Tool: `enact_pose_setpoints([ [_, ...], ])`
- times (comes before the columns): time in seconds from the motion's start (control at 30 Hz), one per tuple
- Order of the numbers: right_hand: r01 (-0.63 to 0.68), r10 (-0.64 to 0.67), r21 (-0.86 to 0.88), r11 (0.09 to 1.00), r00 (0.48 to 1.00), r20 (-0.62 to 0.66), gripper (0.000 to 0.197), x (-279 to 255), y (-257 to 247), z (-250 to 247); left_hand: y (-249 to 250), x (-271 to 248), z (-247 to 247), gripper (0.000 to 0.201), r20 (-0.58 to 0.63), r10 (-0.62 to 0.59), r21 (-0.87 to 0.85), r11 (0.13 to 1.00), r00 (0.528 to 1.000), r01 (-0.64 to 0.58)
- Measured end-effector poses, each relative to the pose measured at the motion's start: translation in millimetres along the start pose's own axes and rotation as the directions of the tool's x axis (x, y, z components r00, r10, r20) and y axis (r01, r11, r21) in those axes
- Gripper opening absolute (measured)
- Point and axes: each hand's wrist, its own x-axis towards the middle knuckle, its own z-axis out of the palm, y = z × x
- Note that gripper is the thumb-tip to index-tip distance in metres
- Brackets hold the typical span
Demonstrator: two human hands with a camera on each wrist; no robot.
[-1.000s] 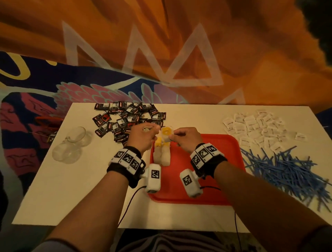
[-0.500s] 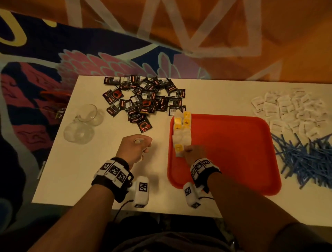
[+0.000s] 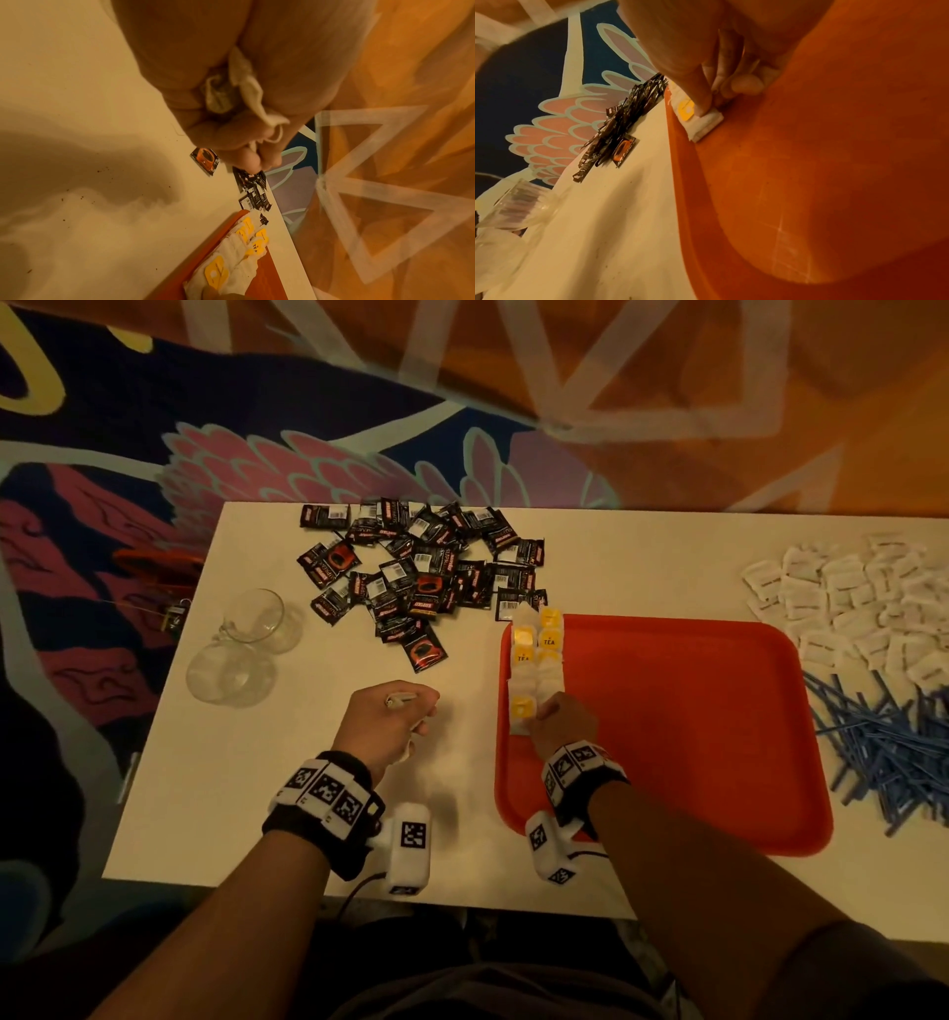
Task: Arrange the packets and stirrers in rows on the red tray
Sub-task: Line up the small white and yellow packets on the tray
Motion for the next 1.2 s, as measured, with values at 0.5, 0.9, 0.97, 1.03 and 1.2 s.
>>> enact_pose_setpoints([
  [0.5,0.383,-0.502,0.437,0.814,0.842,0.197,0.017,-32,-55,-64,47,-5,32,0.047,0.398,-0.124,-0.220,0.949,0.909,0.226],
  [0.9,0.782,-0.798,0.160,0.602,0.591,0.114,0.020,-74,-94,-144,97,-14,62,0.064,0.501,-0.126,-0.343,0.880,0.856,0.330],
  [0.97,0.804,-0.815,0.132,0.579,0.573,0.086,0.018,-74,-95,-152,102,-16,66,0.067,0.495,-0.135,-0.316,0.892,0.858,0.323],
  [1.03,0.806,-0.816,0.124,0.578,0.569,0.106,0.023,-74,-94,-159,110,-21,70,0.058,0.517,-0.134,-0.330,0.880,0.845,0.341],
  [1.2,0.808,-0.814,0.094,0.581,0.573,0.096,0.028,-75,-93,-170,117,-27,75,0.044,0.659,-0.093,-0.359,0.833,0.746,0.421],
])
